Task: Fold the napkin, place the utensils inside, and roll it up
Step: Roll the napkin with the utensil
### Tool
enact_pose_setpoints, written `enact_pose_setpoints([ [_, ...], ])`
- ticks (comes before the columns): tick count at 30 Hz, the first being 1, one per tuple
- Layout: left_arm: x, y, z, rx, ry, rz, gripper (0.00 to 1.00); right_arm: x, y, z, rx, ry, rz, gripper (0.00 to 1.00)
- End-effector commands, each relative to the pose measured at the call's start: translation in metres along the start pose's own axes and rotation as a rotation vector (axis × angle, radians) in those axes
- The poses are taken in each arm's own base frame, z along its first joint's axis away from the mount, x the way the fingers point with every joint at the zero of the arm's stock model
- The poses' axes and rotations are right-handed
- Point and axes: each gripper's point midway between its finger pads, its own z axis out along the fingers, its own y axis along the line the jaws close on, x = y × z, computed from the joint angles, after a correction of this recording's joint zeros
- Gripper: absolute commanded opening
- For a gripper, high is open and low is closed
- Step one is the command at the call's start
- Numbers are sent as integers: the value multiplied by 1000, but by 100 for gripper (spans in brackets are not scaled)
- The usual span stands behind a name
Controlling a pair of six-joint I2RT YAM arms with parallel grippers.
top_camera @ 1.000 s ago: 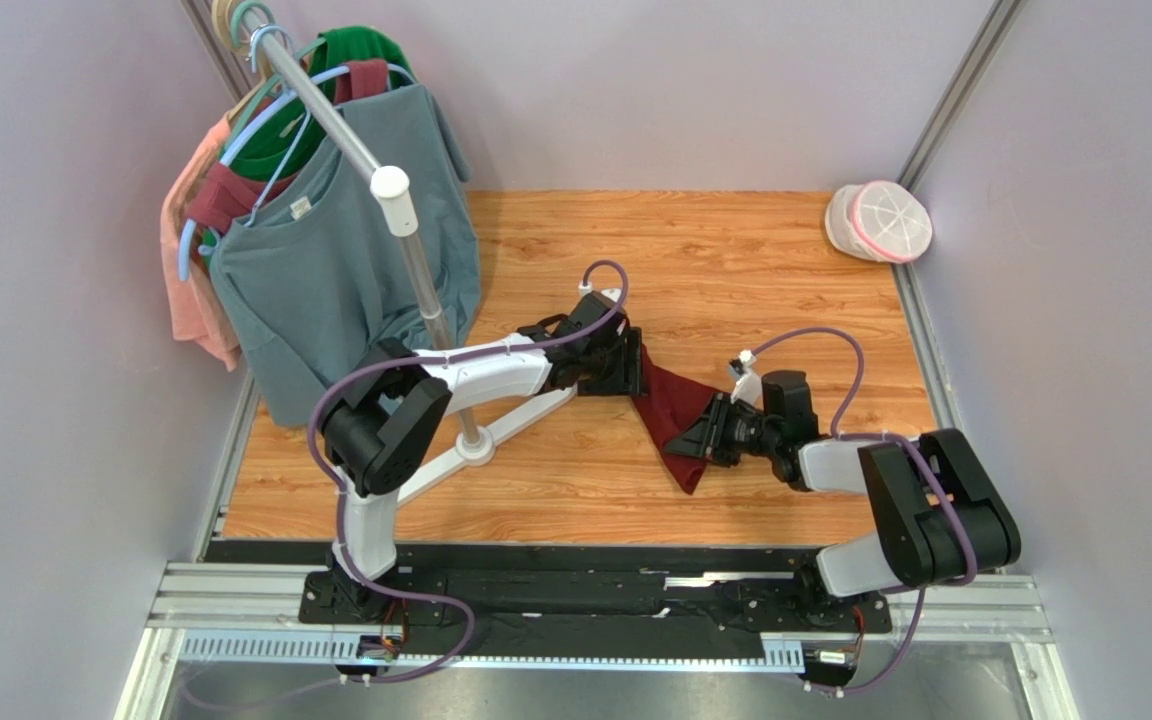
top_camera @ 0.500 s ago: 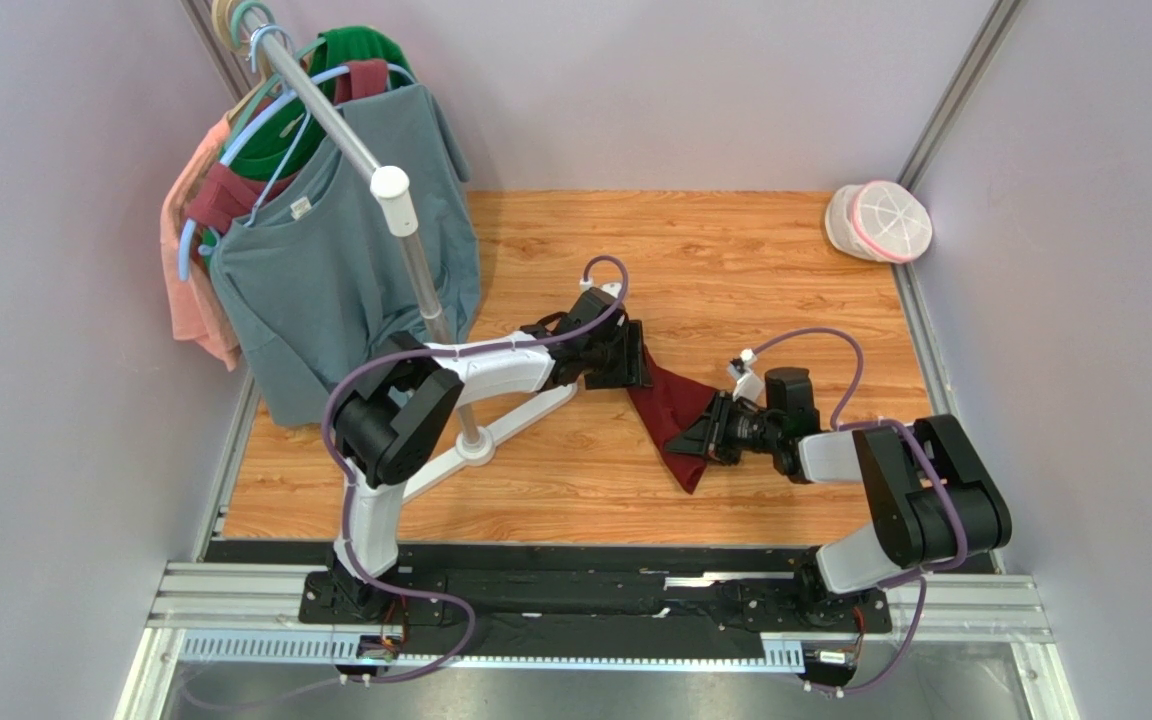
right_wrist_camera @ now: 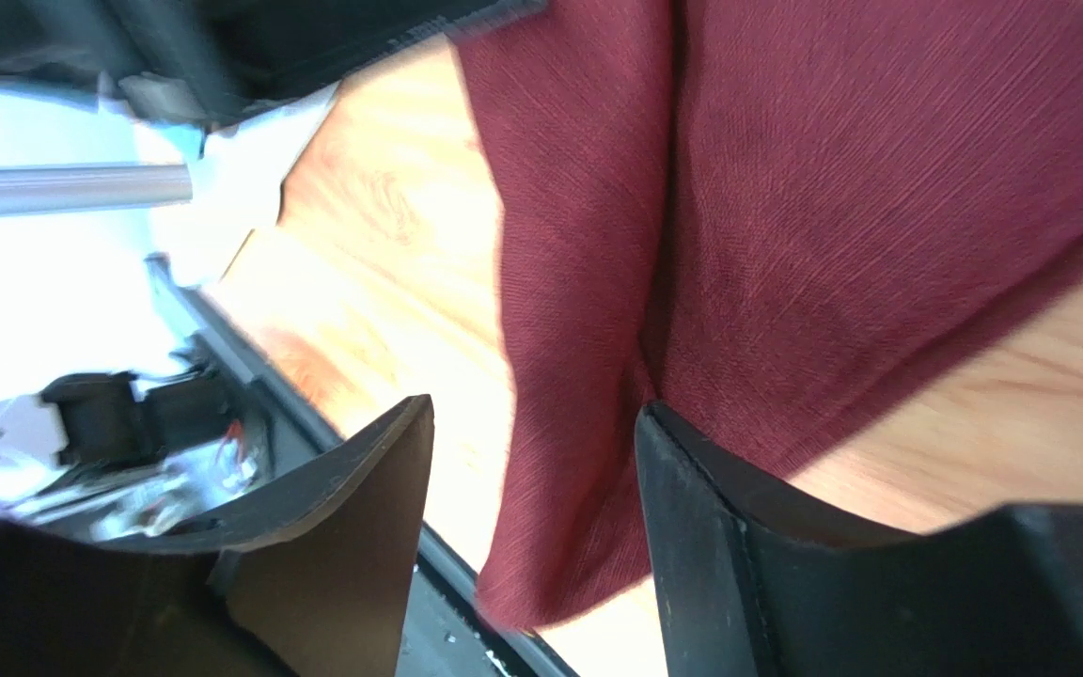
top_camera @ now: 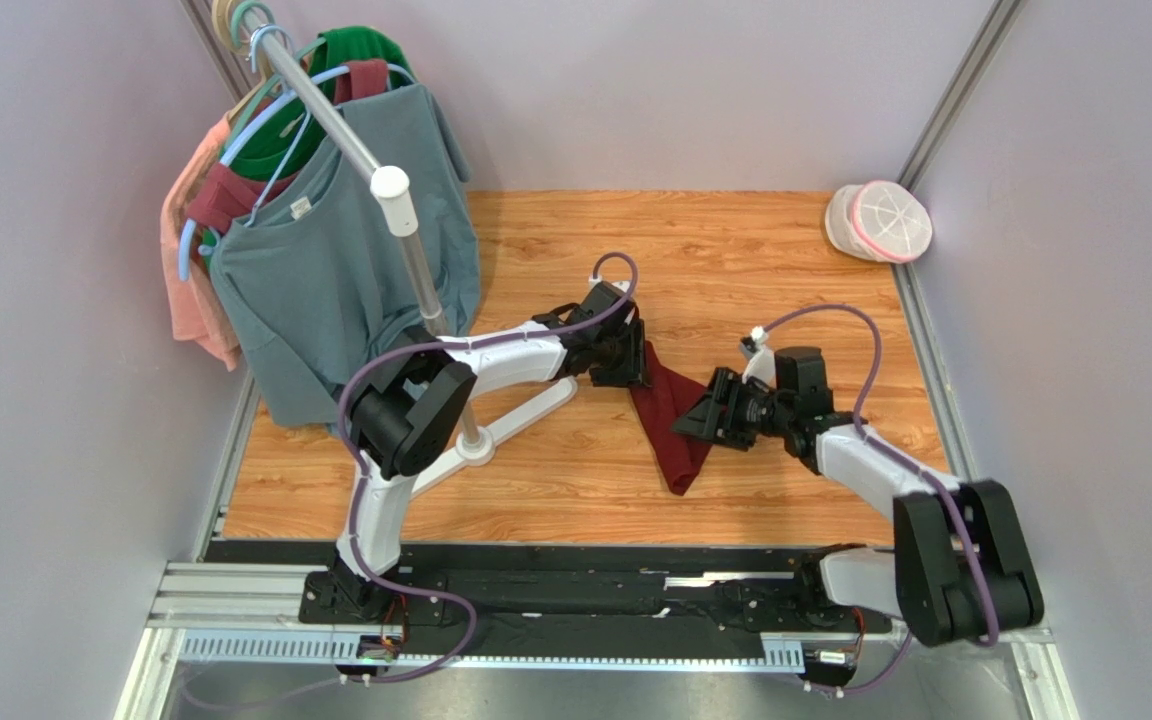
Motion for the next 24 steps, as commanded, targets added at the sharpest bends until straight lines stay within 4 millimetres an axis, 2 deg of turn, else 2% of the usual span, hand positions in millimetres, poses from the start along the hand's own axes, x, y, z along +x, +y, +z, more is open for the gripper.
enact_pose_setpoints([
  [1,0,4,3,-17,31,48,49,-26,10,-26,164,-72,-190,59],
  [3,0,1,3,-6,39,48,48,-33,26,-32,182,-88,-251,60],
  [5,1,3,5,-11,43,47,48,-31,39,-27,211,-77,-330,60],
  [7,3,3,7,-11,49,47,48,-24,44,-18,271,-67,-401,60],
  [11,4,2,8,-5,60,46,48,-20,41,1,396,-66,-489,60],
  [12,4,1,8,-2,60,47,48,-27,34,4,462,-92,-502,60],
  [14,3,1,8,-2,60,47,48,-25,35,10,509,-100,-555,60],
  [15,4,2,8,-4,62,49,48,-29,28,11,571,-117,-578,60],
  [16,3,1,8,-3,61,49,48,-28,34,15,570,-122,-606,60],
  [22,3,1,8,-6,62,48,49,-17,39,34,597,-116,-710,59],
  [24,3,1,7,-4,62,49,49,-19,39,34,637,-139,-749,58],
])
